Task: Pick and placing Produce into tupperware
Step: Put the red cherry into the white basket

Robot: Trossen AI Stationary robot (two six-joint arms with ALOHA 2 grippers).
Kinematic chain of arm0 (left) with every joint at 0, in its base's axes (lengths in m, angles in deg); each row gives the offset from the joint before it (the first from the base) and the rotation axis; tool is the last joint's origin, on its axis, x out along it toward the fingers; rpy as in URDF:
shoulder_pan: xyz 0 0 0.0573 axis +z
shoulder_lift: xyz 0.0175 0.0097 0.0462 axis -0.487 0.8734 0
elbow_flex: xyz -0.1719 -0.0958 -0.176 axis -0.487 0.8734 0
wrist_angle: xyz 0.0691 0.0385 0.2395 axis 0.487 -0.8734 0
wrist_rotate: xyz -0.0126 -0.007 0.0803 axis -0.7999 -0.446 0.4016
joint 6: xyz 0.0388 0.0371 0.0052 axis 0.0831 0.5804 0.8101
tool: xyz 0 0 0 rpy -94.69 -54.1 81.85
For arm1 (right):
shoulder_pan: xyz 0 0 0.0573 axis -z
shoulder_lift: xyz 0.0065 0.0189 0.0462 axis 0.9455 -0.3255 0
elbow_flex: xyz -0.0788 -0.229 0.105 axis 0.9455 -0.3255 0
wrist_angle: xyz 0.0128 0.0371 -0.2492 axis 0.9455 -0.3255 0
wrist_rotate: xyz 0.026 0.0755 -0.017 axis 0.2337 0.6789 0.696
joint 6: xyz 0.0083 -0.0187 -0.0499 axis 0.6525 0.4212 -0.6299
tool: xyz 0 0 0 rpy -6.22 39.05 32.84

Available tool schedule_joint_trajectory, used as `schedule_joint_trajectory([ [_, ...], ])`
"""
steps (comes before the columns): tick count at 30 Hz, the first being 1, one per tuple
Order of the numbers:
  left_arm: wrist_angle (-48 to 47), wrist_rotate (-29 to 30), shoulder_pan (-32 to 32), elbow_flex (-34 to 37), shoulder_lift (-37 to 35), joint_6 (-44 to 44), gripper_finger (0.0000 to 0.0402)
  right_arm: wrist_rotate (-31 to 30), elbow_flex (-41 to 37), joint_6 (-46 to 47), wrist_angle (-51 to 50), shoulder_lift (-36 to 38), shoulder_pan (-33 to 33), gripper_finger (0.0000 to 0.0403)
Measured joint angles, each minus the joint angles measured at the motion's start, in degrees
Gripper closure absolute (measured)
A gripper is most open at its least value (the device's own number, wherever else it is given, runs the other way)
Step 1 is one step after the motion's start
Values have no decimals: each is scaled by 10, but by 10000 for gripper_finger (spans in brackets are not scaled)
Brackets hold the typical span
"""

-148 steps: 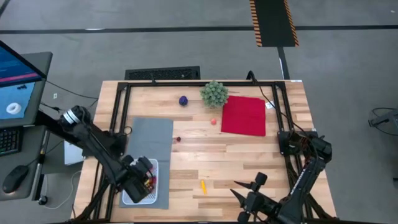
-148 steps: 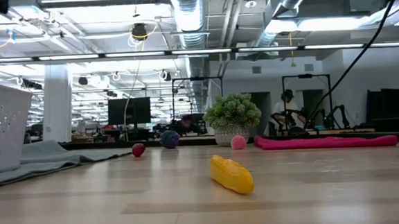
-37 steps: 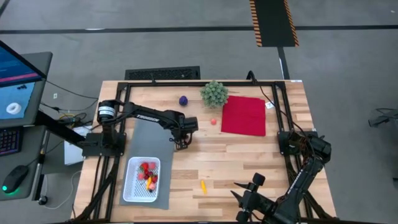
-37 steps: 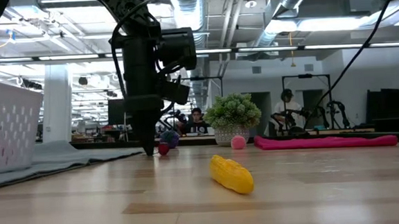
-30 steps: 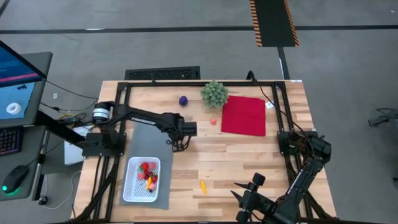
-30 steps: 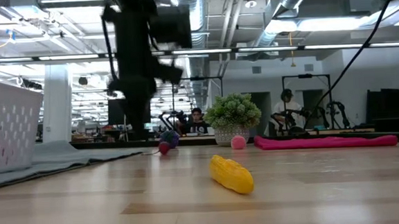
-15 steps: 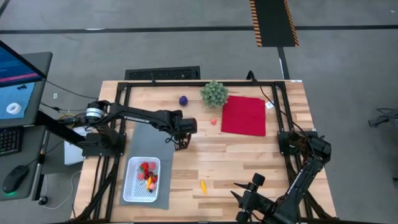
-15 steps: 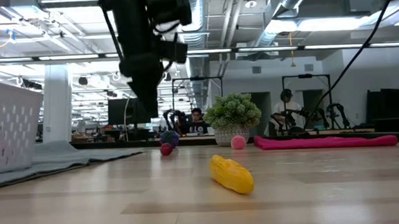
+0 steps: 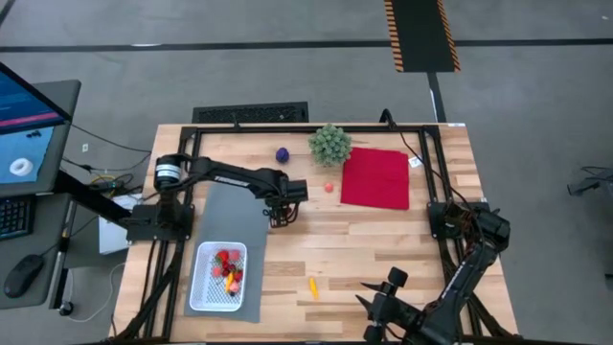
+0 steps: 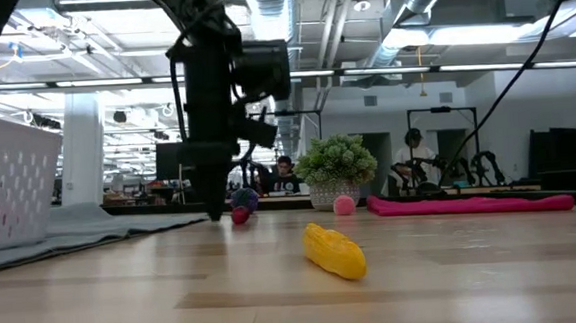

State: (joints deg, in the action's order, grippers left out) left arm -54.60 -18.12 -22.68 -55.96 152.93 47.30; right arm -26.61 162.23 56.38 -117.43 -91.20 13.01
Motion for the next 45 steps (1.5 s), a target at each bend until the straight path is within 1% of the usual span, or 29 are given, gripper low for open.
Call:
schedule_joint_trajectory([
  [2, 3, -4, 5, -1, 4, 8, 201, 0, -1, 2, 2, 0, 0, 228],
  [4, 4, -13, 10, -1, 5, 13, 231, 0, -1, 2, 4, 0, 0, 228],
  [6, 6, -21, 15, -1, 5, 17, 281, -1, -1, 2, 5, 0, 0, 228],
  [8, 3, -14, 17, 0, 1, 24, 347, -1, -1, 2, 5, 0, 0, 228],
  [9, 3, -11, 18, 0, 0, 29, 373, -1, -1, 2, 5, 0, 0, 228],
  [10, 3, -8, 18, -1, -4, 31, 386, -1, -1, 2, 5, 0, 0, 228],
  [14, -10, 9, 9, -5, -14, 31, 399, -2, -1, 1, 5, 0, 0, 228],
  [18, -51, 9, 4, -13, -29, 16, 401, -2, -1, 1, 5, 0, 0, 228],
  [21, -53, 26, -3, -15, -37, 9, 401, -2, -1, 0, 5, 0, 0, 228],
  [23, -24, 33, -5, -16, -38, -12, 401, -2, -1, 0, 5, 0, 0, 228],
  [25, 12, 28, 2, -16, -39, -35, 399, -2, -1, 0, 6, 0, 0, 228],
  [28, 53, -10, 11, -17, -40, -71, 388, -1, -1, 0, 7, 0, 0, 228],
  [32, 59, -33, 17, -17, -40, -113, 348, -1, -1, 0, 9, 0, -1, 228],
  [38, 57, -24, 31, -17, -40, -192, 277, -2, -1, -2, 9, 0, -4, 228],
  [41, 57, -22, 34, -17, -38, -229, 253, -2, -1, -5, 11, 0, -5, 228],
  [45, 59, -21, 42, -17, -31, -300, 230, -2, -1, -6, 13, 0, -5, 228],
])
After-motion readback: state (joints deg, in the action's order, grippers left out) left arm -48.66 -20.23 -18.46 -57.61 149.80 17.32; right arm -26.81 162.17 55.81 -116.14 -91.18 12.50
